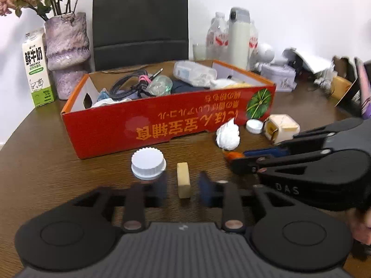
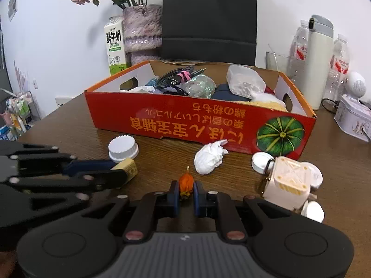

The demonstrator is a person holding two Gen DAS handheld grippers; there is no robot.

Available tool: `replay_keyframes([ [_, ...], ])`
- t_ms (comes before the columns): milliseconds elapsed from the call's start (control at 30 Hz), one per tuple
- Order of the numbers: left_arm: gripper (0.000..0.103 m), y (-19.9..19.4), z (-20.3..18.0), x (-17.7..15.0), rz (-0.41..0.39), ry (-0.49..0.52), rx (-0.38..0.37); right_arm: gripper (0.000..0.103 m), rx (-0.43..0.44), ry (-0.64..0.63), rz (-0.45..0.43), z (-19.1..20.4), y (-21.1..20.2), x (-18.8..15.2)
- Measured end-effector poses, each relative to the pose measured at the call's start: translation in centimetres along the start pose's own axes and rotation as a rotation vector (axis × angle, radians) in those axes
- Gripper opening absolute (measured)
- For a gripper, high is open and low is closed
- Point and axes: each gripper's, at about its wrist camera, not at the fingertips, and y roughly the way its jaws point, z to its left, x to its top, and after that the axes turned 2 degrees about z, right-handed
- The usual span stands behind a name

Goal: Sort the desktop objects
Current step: 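Grasp the beige block with the left tool while the right tool grasps the orange carrot toy, then carry beige block and carrot toy into the red box and open both tools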

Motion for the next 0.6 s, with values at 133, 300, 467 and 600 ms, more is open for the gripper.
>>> replay_keyframes([
  [133,0.012,0.9,-0.6,0.4,0.024,-0.027,-0.003,0.014,-0.021,-0.019,-0.007,0.2,0.6,0.1],
  [300,0.012,-3.3,-1.1,-0.8,-0.005,-0.109,0.017,0.012,-0.001,0.001,-0.017,0.2,-1.2,-0.2],
  [467,0.012,-10.0,-2.3,-4.2,-0.057,-0.163,0.063,0.012,-0.003,-0.041,-0.071,1.4,-6.9,-2.7],
  [600,0.012,-14.3,-2.7,-6.9,-0.091,-0.205,0.125,0.012,0.008,-0.049,-0.114,2.8,-11.7,-6.5],
])
